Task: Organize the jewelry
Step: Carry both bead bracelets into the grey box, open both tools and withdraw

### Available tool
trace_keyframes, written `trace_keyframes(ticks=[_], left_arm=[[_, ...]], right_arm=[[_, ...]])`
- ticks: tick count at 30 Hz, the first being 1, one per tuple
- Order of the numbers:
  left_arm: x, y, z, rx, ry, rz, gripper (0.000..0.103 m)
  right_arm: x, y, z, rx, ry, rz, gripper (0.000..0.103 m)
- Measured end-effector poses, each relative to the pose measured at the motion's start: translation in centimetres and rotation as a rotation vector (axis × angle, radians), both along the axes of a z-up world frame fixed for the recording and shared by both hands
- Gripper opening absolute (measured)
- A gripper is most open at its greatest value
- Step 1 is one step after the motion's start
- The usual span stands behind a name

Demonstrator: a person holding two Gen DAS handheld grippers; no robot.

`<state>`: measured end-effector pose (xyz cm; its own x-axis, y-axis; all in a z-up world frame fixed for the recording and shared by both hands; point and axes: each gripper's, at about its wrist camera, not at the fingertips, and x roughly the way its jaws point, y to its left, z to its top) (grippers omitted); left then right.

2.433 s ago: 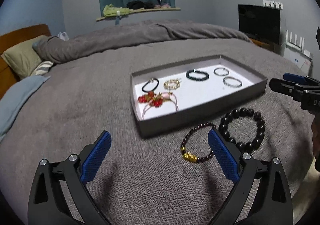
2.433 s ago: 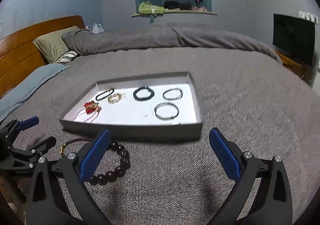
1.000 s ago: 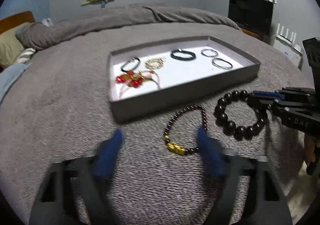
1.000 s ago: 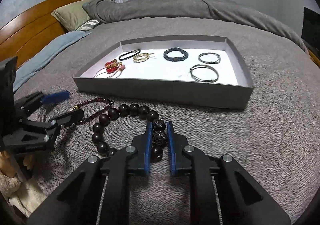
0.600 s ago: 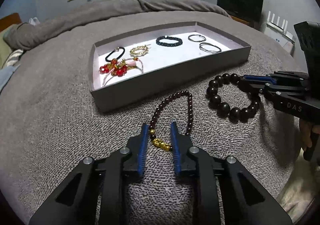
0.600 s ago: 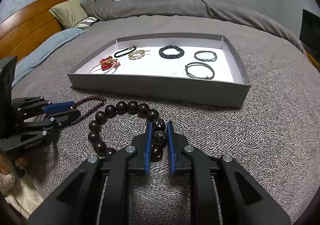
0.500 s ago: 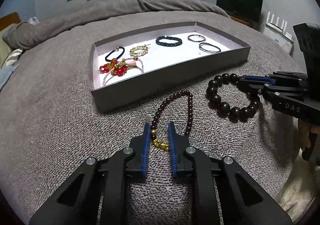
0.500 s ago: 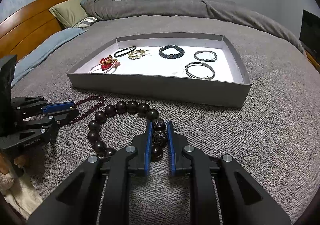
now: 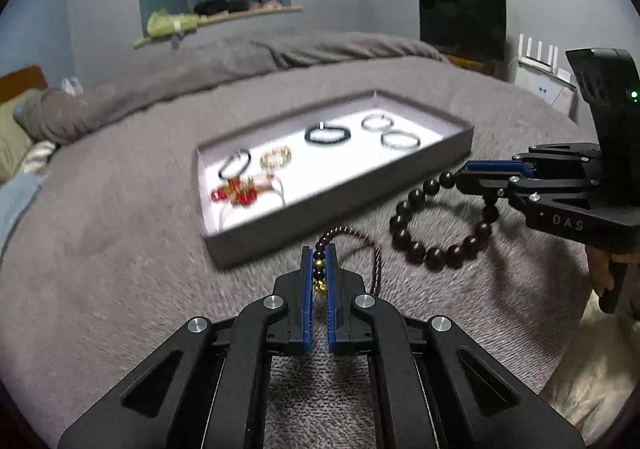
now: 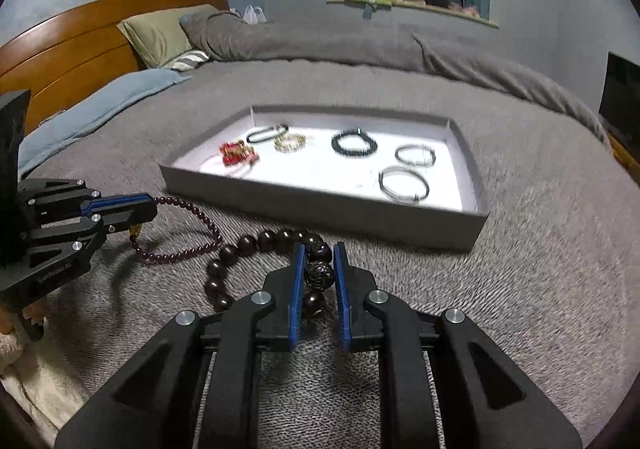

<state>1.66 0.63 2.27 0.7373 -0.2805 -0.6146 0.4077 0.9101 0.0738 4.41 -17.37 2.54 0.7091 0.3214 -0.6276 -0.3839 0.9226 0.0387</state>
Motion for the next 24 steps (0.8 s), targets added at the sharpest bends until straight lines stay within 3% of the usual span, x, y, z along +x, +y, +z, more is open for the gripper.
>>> trace_keyframes(ticks=[8, 15, 24], left_arm=[[-0.1, 0.0, 3.9, -0.046, -0.044, -0.029, 0.006], [2.8, -0.2, 7.3, -0.096, -0.070, -0.032, 0.006], [7.3, -1.5, 6.0, -0.114, -0.026, -0.005, 0.006]], right_arm=[[-0.6, 0.3, 4.9, -0.036, -0.114, 0.027, 0.014], [1.0, -0.6, 9.4, -0.054, -0.217, 0.000, 0.014], [6.2, 1.0, 10.3, -0.031, -0.195, 0.015, 0.014]])
